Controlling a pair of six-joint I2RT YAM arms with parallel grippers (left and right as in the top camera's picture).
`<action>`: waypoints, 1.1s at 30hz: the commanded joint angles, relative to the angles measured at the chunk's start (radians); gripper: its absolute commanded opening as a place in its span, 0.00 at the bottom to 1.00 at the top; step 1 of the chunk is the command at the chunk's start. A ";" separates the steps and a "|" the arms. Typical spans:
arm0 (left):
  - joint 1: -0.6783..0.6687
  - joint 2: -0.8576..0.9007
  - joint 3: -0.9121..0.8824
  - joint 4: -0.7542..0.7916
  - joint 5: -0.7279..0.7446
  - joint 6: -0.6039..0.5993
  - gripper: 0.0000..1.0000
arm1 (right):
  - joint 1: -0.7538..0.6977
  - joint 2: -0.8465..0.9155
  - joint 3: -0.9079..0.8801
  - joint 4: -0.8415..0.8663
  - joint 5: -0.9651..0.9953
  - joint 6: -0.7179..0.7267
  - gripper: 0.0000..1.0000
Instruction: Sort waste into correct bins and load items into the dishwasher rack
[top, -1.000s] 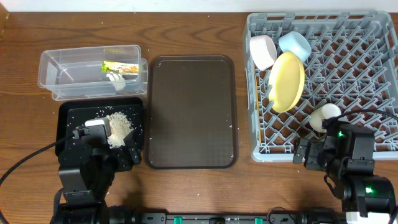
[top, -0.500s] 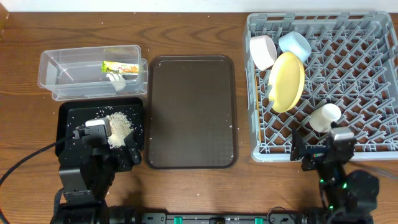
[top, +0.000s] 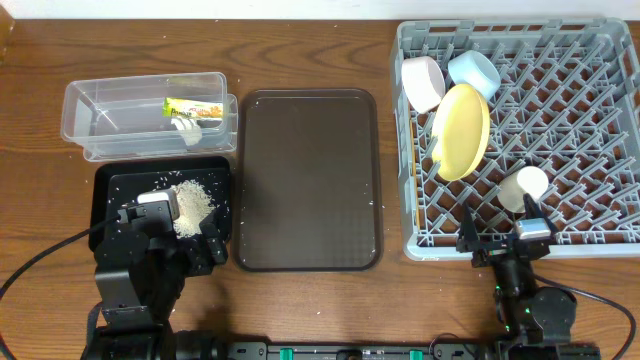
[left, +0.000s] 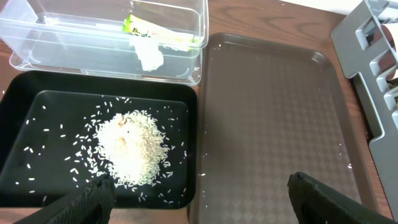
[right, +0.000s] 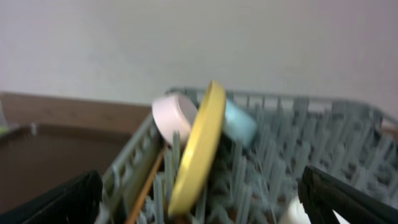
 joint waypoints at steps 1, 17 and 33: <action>-0.002 -0.003 -0.002 0.001 -0.002 0.009 0.91 | 0.033 -0.009 -0.006 -0.051 0.075 -0.008 0.99; -0.002 -0.002 -0.002 0.001 -0.002 0.009 0.91 | 0.045 -0.008 -0.006 -0.080 0.072 -0.008 0.99; -0.002 -0.003 -0.002 0.001 -0.002 0.008 0.91 | 0.045 -0.008 -0.006 -0.080 0.072 -0.008 0.99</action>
